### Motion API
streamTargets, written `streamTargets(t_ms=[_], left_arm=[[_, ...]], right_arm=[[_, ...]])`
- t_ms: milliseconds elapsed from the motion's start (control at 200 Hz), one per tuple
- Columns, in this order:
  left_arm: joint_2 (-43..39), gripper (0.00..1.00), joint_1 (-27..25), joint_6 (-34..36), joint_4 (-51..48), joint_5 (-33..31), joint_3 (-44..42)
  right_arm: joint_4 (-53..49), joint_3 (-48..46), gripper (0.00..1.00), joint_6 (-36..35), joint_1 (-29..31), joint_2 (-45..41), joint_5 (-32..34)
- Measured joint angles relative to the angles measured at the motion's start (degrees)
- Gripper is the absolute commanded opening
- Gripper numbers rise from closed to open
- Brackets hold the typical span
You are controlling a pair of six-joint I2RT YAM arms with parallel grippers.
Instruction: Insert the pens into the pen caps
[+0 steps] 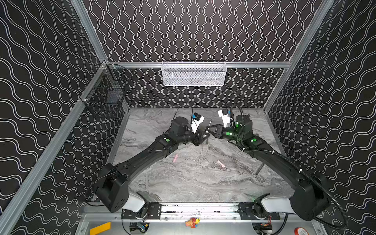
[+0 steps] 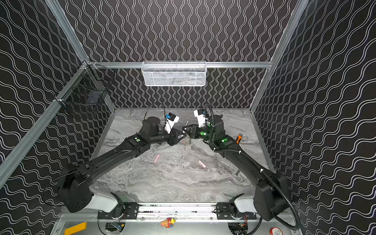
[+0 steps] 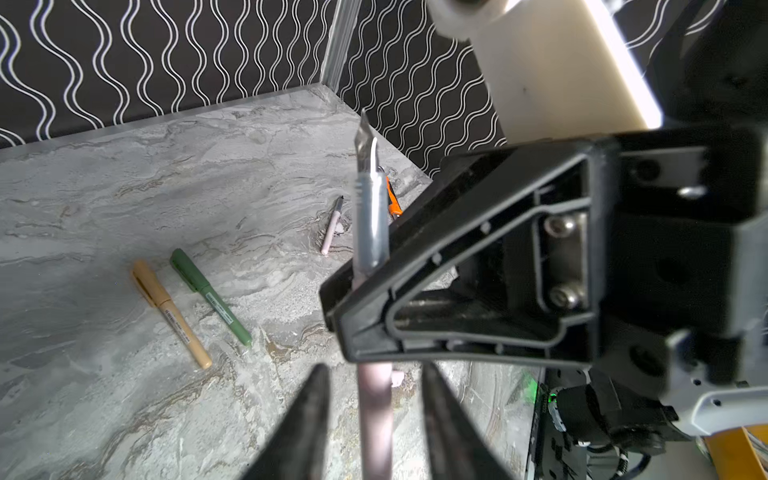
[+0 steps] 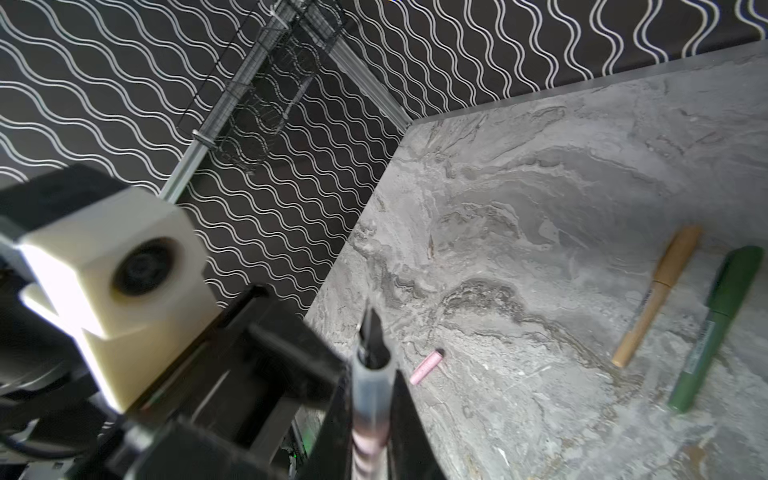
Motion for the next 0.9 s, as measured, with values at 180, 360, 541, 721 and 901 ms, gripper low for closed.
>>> streamTargets(t_ms=[180, 360, 541, 721, 901], left_arm=[[1.6, 0.44, 0.0, 1.2, -1.5, 1.5, 2.4], [3.1, 0.38, 0.0, 1.4, -3.6, 3.8, 3.5], [3.7, 0.27, 0.0, 1.4, -4.6, 5.0, 4.2], [3.7, 0.19, 0.1, 1.4, -4.6, 5.4, 4.2], [3.6, 0.03, 0.1, 1.4, -4.6, 5.6, 3.9]], right_arm=[[-1.6, 1.0, 0.09, -1.8, -0.1, -1.0, 2.8], [-3.0, 1.2, 0.08, -3.0, 0.0, -1.9, 3.9], [-3.0, 1.0, 0.08, -3.2, 0.0, -2.4, 4.0], [-2.9, 0.9, 0.08, -3.2, 0.0, -2.2, 3.3], [-2.9, 0.6, 0.1, -3.1, 0.0, -1.9, 2.6]])
